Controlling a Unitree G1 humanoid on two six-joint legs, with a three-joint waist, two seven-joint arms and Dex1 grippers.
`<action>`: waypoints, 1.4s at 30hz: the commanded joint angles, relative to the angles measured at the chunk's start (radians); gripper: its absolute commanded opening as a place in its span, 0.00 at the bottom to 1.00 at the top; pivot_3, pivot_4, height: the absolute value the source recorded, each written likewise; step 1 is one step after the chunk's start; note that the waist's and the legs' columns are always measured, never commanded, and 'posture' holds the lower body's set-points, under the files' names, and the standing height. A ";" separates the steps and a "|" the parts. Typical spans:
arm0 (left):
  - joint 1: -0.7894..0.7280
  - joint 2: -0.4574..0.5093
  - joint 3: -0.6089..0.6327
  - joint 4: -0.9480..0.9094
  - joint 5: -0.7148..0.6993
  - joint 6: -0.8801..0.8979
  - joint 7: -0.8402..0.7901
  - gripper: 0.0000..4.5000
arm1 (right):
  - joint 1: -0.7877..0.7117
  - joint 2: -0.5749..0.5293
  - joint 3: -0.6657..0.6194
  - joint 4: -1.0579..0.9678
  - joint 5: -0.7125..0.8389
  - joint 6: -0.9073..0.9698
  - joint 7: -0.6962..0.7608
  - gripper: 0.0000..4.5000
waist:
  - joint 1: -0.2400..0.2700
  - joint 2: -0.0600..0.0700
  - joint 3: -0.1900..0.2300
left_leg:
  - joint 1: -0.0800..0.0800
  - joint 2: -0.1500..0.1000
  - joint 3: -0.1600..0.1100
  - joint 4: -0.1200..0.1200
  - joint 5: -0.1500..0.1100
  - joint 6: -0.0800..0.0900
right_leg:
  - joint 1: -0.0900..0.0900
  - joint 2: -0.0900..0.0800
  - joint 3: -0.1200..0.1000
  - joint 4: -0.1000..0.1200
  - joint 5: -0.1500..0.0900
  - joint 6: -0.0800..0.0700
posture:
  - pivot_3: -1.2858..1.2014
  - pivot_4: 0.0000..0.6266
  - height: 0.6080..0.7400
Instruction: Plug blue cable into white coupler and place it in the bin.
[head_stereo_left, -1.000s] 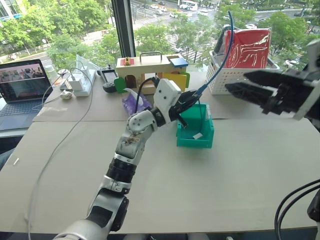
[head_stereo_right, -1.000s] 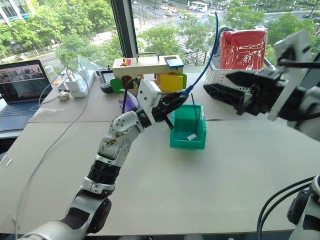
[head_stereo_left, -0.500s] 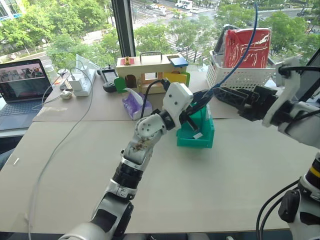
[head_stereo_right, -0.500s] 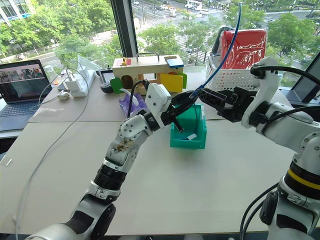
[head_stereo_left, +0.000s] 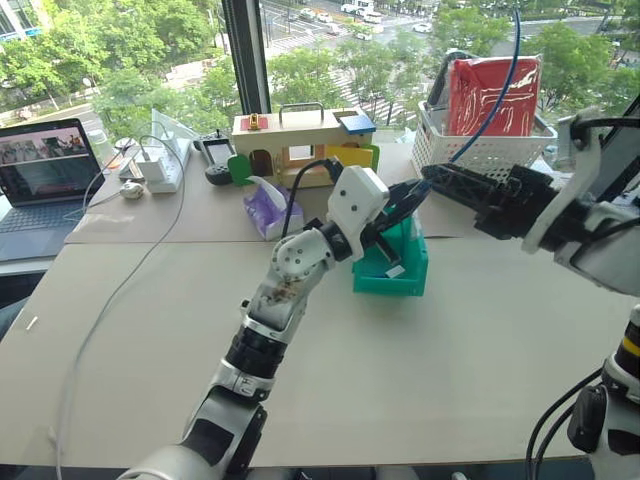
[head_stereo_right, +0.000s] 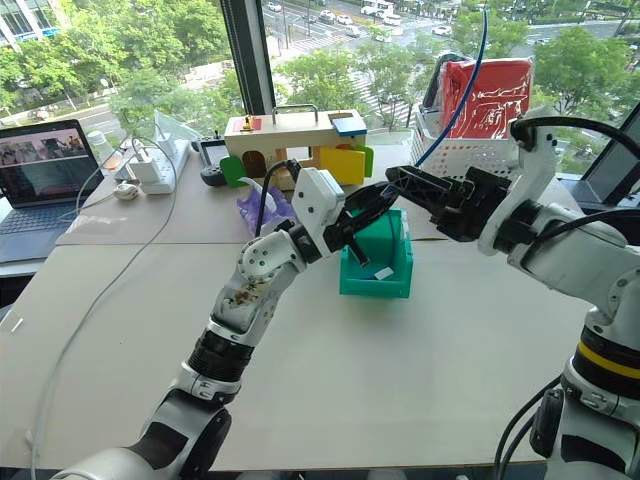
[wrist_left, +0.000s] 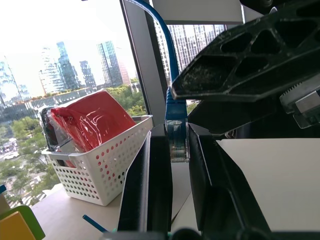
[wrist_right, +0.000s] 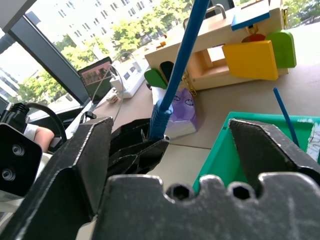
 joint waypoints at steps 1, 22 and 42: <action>0.004 -0.011 -0.014 -0.068 -0.014 0.000 0.000 0.02 | -0.008 -0.028 -0.004 -0.004 0.024 -0.061 -0.002 0.07 | 0.000 0.000 0.000 | 0.000 0.000 0.000 0.000 0.000 0.000 | 0.000 0.000 0.000 0.000 0.000 0.000 | 0.52 0.24 1.00; -0.041 0.174 0.067 -0.092 -0.155 0.113 -0.199 0.85 | -0.015 -0.093 0.041 0.046 0.033 -0.112 0.051 0.00 | -0.003 0.000 0.000 | 0.000 0.000 0.000 0.000 0.000 0.000 | 0.000 0.001 0.000 0.000 0.000 0.000 | 0.52 0.24 1.00; 0.271 0.778 0.353 0.162 -0.163 0.112 -0.427 1.00 | -0.080 -0.126 0.152 -0.053 -0.234 -0.042 0.460 0.00 | -0.030 0.000 0.000 | 0.002 0.001 -0.002 -0.002 -0.001 0.001 | -0.001 0.002 -0.001 0.000 0.000 0.000 | 0.52 0.24 1.00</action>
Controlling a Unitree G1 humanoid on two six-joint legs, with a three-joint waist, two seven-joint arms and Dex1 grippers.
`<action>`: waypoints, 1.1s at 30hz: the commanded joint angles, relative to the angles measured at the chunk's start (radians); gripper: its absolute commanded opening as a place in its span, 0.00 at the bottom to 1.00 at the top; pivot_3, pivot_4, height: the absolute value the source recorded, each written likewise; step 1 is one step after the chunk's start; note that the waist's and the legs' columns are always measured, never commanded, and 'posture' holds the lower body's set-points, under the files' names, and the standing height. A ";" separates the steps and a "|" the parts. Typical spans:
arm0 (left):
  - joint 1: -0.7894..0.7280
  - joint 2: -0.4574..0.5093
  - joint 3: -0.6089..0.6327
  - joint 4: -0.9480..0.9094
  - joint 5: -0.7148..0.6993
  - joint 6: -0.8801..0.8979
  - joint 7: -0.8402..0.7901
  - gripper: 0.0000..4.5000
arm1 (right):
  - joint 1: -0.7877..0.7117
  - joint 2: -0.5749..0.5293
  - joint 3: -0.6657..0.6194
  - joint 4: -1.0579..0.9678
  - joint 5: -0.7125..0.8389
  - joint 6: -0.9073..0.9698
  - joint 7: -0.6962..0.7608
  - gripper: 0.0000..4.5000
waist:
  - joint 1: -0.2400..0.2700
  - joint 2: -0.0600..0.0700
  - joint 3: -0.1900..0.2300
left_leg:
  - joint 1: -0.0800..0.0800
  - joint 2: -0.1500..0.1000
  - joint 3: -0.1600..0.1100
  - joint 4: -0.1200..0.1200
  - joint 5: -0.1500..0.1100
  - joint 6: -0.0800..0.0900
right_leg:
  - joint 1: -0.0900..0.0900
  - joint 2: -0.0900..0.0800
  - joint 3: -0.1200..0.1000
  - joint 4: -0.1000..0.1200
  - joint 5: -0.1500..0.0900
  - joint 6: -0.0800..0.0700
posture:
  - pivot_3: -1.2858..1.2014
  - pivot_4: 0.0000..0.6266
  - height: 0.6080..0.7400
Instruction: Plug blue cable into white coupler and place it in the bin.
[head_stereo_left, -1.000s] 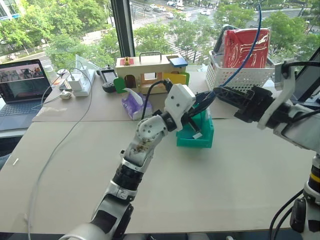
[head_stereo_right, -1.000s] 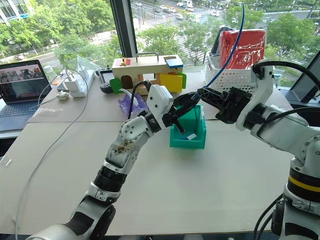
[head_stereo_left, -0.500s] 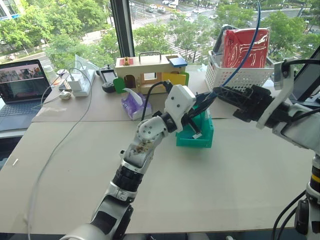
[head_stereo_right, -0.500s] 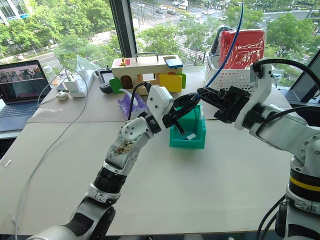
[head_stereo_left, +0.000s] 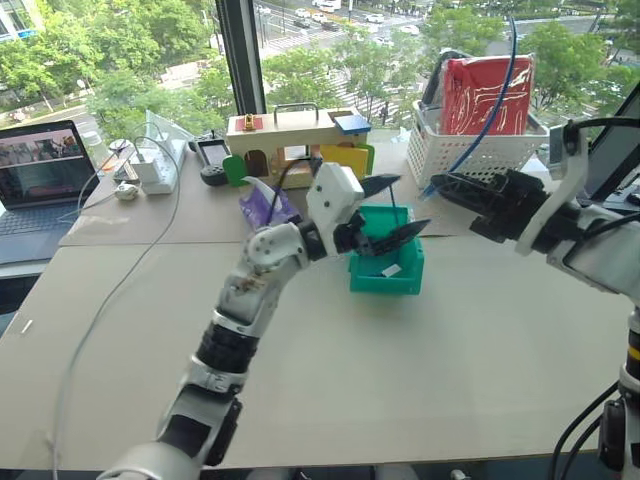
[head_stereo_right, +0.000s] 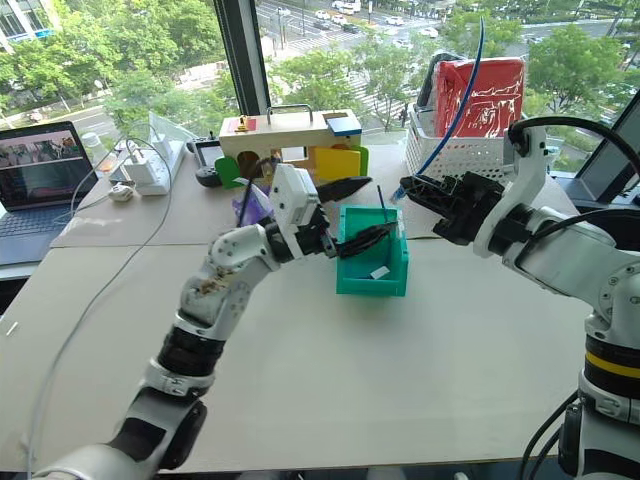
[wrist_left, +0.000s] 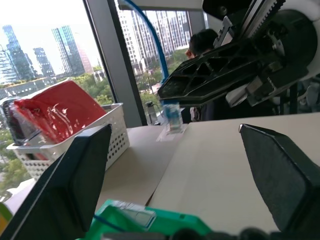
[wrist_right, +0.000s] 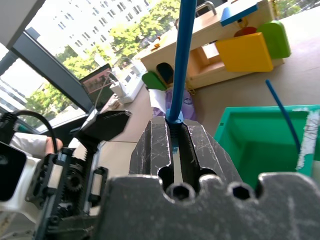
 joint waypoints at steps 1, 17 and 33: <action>0.070 0.020 0.013 0.113 0.098 -0.167 0.037 1.00 | -0.012 0.009 0.004 -0.030 -0.063 -0.012 0.061 0.00 | 0.001 0.000 0.000 | 0.000 0.000 0.000 0.000 0.000 0.000 | 0.000 0.000 0.000 0.000 0.000 0.000 | 0.52 0.24 1.00; 0.103 -0.039 -0.031 0.314 0.064 -0.467 -0.279 1.00 | 0.021 -0.137 0.064 -0.174 -0.267 0.052 0.406 0.00 | 0.007 -0.001 0.000 | -0.002 0.000 0.000 -0.001 -0.003 0.004 | -0.002 -0.001 0.000 0.000 0.000 0.000 | 0.52 0.24 1.00; 0.043 -0.042 -0.116 0.506 0.153 -0.581 -0.407 1.00 | 0.041 -0.141 0.022 -0.175 -0.300 0.068 0.410 0.00 | 0.004 -0.001 0.000 | -0.001 0.000 0.000 0.000 -0.003 0.005 | -0.003 -0.001 0.000 0.003 0.000 0.000 | 0.52 0.24 1.00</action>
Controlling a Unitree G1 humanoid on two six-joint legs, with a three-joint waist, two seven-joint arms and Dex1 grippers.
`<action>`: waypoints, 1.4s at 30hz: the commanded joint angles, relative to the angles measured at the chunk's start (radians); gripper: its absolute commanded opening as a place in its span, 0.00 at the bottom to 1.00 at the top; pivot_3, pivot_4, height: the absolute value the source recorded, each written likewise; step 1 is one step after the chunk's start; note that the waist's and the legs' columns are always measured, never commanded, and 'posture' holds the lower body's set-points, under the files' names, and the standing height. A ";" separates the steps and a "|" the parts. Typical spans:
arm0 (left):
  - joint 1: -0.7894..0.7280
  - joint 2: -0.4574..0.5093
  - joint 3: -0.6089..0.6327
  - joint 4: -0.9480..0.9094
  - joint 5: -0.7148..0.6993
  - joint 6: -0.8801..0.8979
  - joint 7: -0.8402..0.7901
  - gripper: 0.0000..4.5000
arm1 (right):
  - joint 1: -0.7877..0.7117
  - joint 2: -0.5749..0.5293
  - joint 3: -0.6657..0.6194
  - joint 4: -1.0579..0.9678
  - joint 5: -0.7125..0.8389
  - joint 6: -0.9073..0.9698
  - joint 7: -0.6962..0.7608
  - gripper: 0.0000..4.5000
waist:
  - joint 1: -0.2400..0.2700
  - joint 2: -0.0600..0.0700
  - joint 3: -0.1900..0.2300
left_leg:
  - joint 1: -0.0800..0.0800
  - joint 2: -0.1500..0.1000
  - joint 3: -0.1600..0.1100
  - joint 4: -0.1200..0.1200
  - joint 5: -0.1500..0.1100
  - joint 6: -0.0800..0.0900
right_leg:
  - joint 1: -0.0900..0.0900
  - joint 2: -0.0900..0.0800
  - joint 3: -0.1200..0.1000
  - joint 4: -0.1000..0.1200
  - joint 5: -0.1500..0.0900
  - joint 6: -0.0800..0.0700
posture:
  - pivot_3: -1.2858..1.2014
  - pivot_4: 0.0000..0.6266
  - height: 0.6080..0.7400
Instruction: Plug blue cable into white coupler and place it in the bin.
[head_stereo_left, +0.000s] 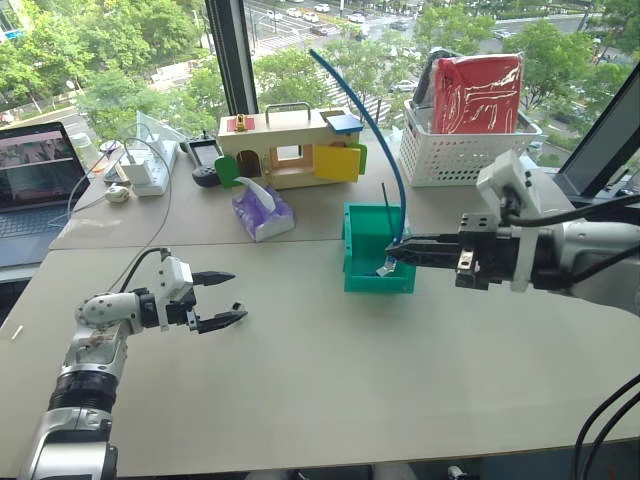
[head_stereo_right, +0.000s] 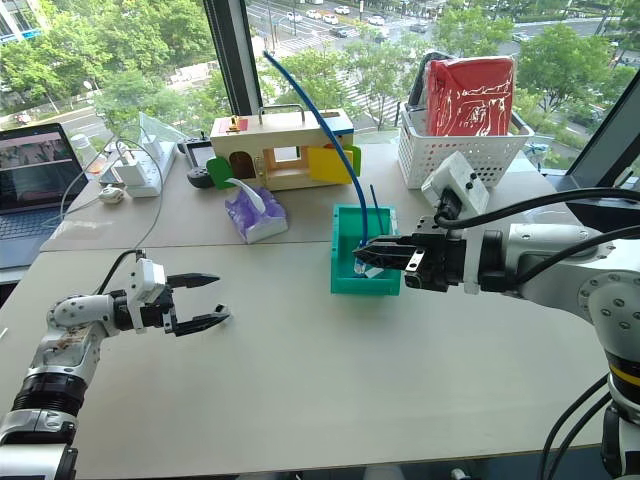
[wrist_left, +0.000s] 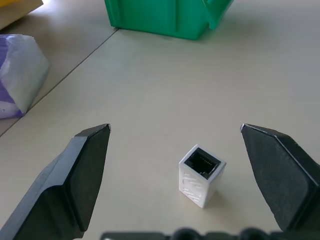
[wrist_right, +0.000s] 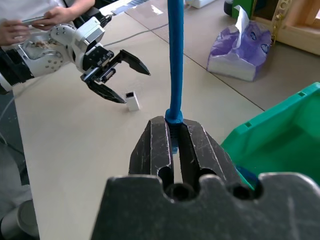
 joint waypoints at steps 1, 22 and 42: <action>-0.056 -0.002 0.005 0.078 0.017 -0.060 -0.003 1.00 | -0.003 -0.013 -0.048 -0.018 -0.008 0.002 -0.007 0.00 | 0.000 0.000 0.000 | 0.000 0.000 0.000 0.000 0.000 0.000 | 0.000 0.000 0.000 0.000 0.000 0.000 | 0.52 0.24 1.00; -0.090 -0.049 0.006 0.189 0.032 -0.110 -0.012 0.45 | -0.024 -0.013 -0.066 0.006 -0.041 0.022 -0.026 0.00 | -0.001 0.000 0.000 | 0.000 0.000 0.000 0.001 0.000 0.000 | 0.000 0.000 0.000 0.001 0.000 0.000 | 0.52 0.24 1.00; 0.078 -0.102 -0.031 -0.358 -0.093 0.281 0.102 0.19 | -0.052 0.021 -0.048 0.024 -0.079 0.023 -0.019 0.00 | 0.002 0.000 0.000 | 0.000 0.000 0.000 0.001 0.000 0.000 | 0.000 0.000 0.000 0.001 0.000 0.000 | 0.52 0.24 1.00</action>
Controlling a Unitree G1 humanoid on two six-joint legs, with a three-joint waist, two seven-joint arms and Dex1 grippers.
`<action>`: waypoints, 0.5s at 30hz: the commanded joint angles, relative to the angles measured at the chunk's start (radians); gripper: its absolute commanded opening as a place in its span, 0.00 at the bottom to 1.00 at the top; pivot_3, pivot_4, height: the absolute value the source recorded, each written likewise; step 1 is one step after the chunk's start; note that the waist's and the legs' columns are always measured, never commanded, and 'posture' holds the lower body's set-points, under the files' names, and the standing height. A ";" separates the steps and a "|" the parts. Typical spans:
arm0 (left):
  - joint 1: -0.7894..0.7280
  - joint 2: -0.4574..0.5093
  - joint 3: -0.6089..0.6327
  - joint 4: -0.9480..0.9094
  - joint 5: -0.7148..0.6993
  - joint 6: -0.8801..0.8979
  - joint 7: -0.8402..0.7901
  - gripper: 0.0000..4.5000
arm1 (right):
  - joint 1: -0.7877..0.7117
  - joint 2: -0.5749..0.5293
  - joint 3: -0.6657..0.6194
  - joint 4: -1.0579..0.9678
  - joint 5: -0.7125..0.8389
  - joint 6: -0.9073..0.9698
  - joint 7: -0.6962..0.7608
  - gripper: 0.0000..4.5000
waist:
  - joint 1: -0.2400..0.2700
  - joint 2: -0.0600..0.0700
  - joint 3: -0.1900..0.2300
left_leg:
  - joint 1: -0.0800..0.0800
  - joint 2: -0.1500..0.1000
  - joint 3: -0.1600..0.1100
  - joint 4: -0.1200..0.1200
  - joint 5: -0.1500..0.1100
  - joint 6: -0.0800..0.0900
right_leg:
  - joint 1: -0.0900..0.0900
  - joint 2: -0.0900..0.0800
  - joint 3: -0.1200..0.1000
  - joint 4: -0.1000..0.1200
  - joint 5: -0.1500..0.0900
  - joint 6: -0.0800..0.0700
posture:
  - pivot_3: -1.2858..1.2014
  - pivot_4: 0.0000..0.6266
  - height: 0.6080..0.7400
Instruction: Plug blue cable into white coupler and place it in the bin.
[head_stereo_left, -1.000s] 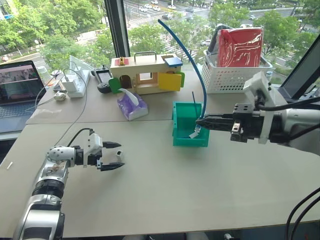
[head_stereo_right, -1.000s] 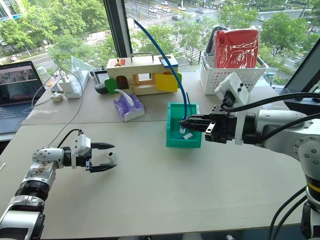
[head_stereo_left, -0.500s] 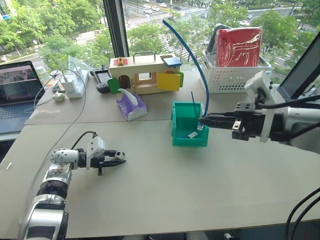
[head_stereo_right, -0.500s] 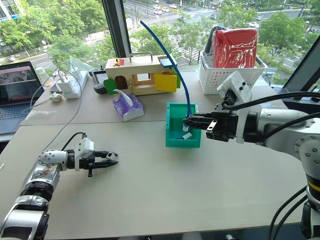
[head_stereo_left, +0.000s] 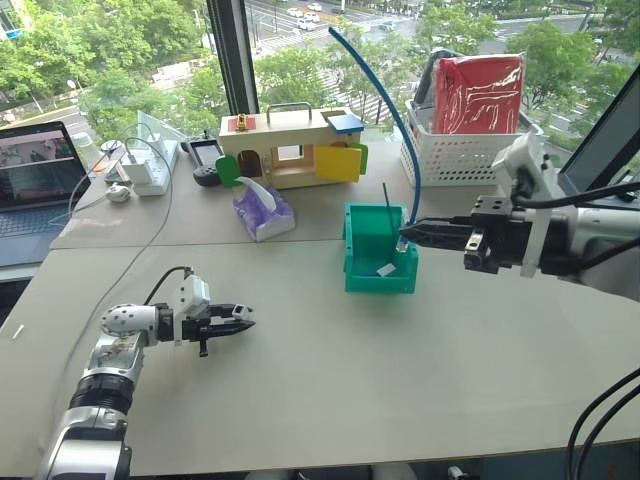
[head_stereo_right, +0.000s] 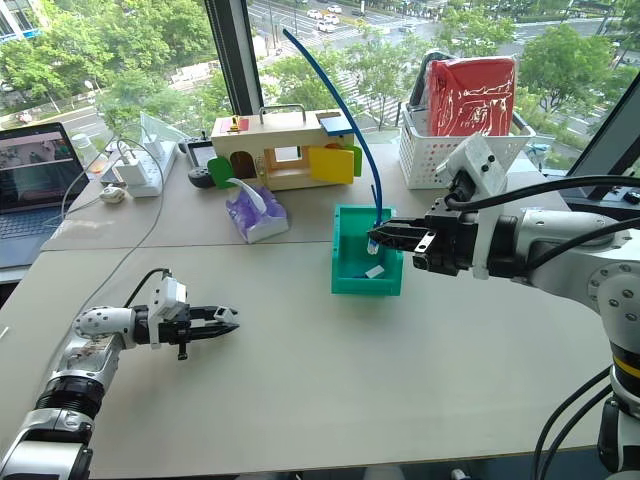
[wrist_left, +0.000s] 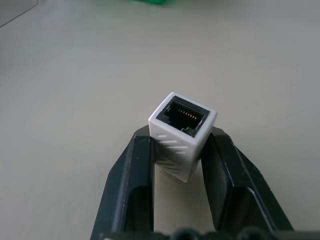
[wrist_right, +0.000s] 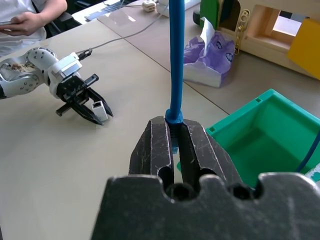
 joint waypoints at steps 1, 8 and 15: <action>0.027 -0.049 -0.056 -0.237 0.001 0.148 0.127 0.19 | -0.017 0.002 -0.032 -0.007 -0.002 0.004 -0.002 0.00 | 0.004 0.000 0.000 | 0.000 0.000 0.000 0.000 0.000 0.000 | 0.000 0.000 0.000 0.000 0.000 0.000 | 0.52 0.24 1.00; 0.063 -0.149 -0.142 -0.461 0.067 0.313 0.362 0.19 | -0.009 0.008 -0.047 -0.012 0.003 0.010 -0.035 0.00 | 0.003 0.000 0.000 | 0.000 0.000 0.000 0.000 0.000 0.000 | 0.001 0.000 0.000 -0.001 0.000 0.000 | 0.52 0.24 1.00; 0.074 -0.121 -0.199 -0.511 0.123 0.339 0.405 0.19 | -0.007 0.008 -0.055 -0.012 0.012 0.010 -0.052 0.00 | 0.008 0.000 0.000 | 0.000 0.000 0.001 0.000 0.001 -0.001 | 0.001 0.000 0.000 -0.003 0.000 0.000 | 0.52 0.24 1.00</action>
